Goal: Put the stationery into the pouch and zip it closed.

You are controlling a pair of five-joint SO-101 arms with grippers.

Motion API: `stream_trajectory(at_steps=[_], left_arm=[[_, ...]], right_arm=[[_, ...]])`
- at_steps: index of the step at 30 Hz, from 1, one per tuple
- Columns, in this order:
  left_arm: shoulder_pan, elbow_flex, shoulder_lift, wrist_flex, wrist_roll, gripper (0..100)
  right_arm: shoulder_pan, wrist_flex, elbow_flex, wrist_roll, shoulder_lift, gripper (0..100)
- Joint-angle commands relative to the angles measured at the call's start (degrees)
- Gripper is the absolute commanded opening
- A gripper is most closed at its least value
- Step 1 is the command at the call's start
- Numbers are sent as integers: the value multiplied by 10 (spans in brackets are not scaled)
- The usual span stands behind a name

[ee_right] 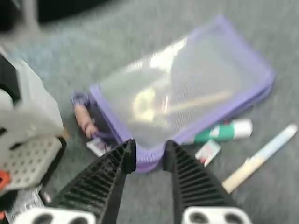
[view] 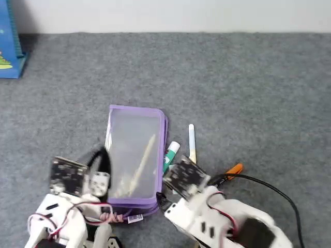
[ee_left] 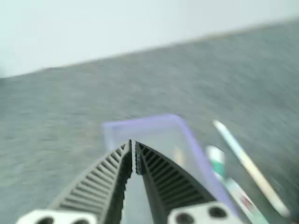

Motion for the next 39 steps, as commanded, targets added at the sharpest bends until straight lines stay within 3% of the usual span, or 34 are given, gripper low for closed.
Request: stream_trajectory(at_steps=[1, 6, 13, 17, 21, 25, 32, 39], left_arm=[[-126, -23, -2, -43, 6, 11], [-229, -18, -4, -55, 4, 12], [-279, -6, -4, -26, 4, 12], [-312, -6, -4, -22, 4, 12], [-334, -5, -4, -21, 4, 12], [-335, 4, -4, -22, 4, 12], [-335, 6, -4, -21, 4, 12], [-335, 7, -4, -21, 4, 12]], right_arm=[[1, -19, 9, -26, 80, 109], [1, -88, 10, -45, 221, 90], [-10, -126, 8, -72, 380, 88], [-67, -125, 7, -113, 392, 8], [-126, -132, 8, -135, 392, 6], [-138, -169, 12, -142, 399, 8], [-69, -278, 91, -113, 400, 8], [49, -312, 105, -55, 399, 8]])
